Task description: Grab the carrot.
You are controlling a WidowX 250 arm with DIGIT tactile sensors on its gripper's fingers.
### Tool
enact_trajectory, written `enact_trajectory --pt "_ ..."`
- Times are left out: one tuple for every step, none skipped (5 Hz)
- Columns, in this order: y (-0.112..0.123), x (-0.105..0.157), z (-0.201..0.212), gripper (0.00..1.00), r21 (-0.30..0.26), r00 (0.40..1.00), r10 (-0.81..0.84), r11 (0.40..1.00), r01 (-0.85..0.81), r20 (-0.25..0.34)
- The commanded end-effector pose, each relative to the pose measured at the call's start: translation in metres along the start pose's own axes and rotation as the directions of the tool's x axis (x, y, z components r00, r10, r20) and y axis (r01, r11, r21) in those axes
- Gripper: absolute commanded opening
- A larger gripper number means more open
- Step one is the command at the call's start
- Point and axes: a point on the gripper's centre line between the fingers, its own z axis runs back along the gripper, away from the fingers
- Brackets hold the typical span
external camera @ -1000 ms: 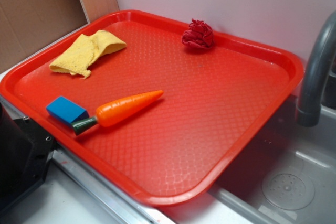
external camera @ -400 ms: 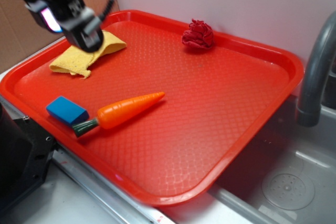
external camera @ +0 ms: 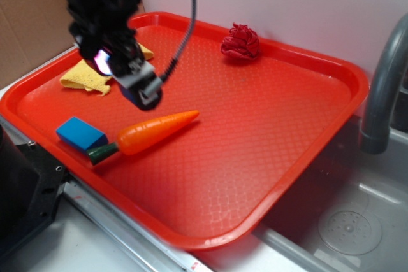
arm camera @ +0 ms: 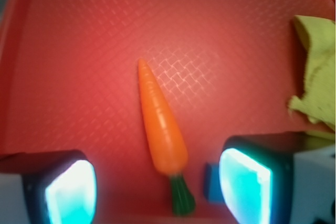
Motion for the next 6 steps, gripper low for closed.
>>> enact_trajectory --pt "0.009 0.023 -0.047 1.0 0.074 1.0 -0.017 0.997 0.019 -0.022" --pt "0.007 0.026 -0.067 1.0 -0.007 0.994 -0.093 0.996 0.092 -0.057" --pt "0.003 0.024 -0.078 0.93 -0.065 0.984 -0.162 0.985 0.158 -0.07" --pt "0.003 0.024 -0.075 0.0 -0.068 0.985 -0.161 0.985 0.157 -0.057" --pt "0.006 0.026 -0.07 0.0 -0.081 0.987 -0.15 0.986 0.145 -0.057" --pt "0.006 0.03 -0.056 0.0 -0.062 0.994 -0.096 0.994 0.093 -0.044"
